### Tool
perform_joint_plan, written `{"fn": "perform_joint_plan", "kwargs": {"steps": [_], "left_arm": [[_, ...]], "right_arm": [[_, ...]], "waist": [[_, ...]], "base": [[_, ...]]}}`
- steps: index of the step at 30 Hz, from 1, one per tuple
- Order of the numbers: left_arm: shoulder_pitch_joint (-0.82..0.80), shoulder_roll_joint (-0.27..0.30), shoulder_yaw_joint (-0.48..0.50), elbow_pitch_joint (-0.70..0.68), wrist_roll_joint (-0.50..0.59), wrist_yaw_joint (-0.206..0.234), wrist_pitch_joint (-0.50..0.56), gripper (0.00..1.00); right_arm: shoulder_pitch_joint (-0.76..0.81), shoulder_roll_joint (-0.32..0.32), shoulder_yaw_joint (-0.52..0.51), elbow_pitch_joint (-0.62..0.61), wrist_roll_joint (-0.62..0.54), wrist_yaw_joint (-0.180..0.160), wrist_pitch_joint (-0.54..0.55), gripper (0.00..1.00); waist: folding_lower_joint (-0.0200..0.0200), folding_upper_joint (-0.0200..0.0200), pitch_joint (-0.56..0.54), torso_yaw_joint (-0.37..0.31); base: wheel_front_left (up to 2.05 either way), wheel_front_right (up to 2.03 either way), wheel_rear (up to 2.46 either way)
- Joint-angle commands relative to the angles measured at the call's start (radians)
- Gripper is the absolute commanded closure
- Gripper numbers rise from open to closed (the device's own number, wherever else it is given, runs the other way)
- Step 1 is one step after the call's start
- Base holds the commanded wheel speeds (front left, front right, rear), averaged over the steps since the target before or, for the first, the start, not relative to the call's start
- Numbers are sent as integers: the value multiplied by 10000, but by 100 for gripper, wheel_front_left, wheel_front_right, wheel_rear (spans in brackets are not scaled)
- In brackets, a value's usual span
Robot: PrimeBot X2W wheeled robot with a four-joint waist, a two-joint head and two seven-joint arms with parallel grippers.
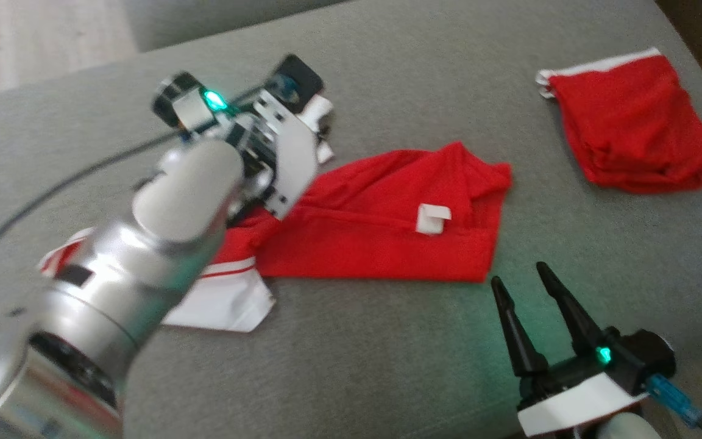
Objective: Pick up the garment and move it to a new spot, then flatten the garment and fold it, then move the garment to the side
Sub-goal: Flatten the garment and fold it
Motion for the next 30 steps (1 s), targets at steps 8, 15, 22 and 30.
{"fn": "perform_joint_plan", "kwargs": {"steps": [8,15,22,30], "left_arm": [[-1957,634,-770,992,-259,20,578,0],[-2399,688,-1200,1797,-288,20,169,0],[-2853,695,-1666,2632,95,20,-153,0],[-2701,449,-2089,2759,-477,20,87,64]], "right_arm": [[-723,214,610,-73,298,65,-111,0],[-827,372,655,-64,419,65,-111,0],[-1009,478,675,-54,492,65,-111,0],[-1037,487,645,13,489,65,-111,0]], "waist": [[-2,0,1013,-1486],[-2,0,1520,-1964],[-2,0,1895,-2161],[-2,0,1902,-2094]], "base": [[0,0,0],[0,0,0],[0,0,0],[0,0,0]]}}
